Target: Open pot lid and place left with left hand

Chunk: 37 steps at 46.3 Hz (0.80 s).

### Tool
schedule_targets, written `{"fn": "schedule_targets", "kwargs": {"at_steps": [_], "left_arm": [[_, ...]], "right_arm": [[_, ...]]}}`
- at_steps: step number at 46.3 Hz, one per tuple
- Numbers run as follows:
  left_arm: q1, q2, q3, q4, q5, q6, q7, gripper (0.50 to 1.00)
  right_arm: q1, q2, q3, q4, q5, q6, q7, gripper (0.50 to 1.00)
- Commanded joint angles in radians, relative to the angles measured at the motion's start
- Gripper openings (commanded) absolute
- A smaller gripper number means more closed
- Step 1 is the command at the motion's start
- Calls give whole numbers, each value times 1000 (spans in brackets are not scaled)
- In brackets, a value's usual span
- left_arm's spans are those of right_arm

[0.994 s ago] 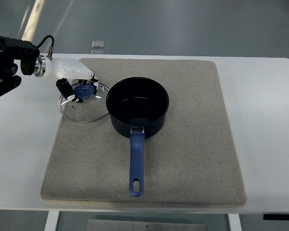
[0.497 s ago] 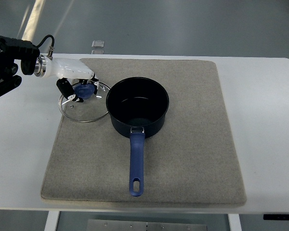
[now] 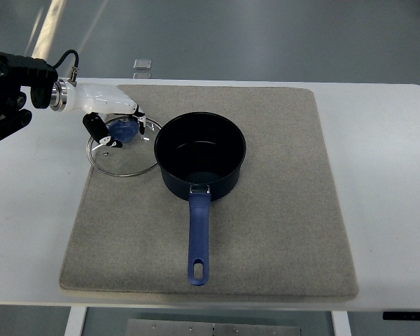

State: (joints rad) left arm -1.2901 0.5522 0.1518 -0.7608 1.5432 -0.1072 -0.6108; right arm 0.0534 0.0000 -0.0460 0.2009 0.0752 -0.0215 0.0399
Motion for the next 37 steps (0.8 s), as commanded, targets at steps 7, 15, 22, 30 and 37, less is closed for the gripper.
{"fn": "schedule_targets", "kwargs": {"at_steps": [7, 15, 22, 30, 37], "left_arm": [[0, 0, 0, 0, -12, 1, 0, 752], [0, 2, -1, 0, -31, 1, 0, 934], [0, 0, 0, 0, -69, 1, 0, 947], [-2, 0, -5, -2, -100, 3, 0, 958], [-14, -1, -28, -3, -231, 3, 0, 962]], "right_arm": [[0, 0, 0, 0, 0, 0, 0, 915], [0, 0, 0, 0, 0, 0, 0, 915], [0, 0, 0, 0, 0, 0, 0, 915], [0, 0, 0, 0, 0, 0, 0, 915], [0, 0, 0, 0, 0, 0, 0, 915]]}}
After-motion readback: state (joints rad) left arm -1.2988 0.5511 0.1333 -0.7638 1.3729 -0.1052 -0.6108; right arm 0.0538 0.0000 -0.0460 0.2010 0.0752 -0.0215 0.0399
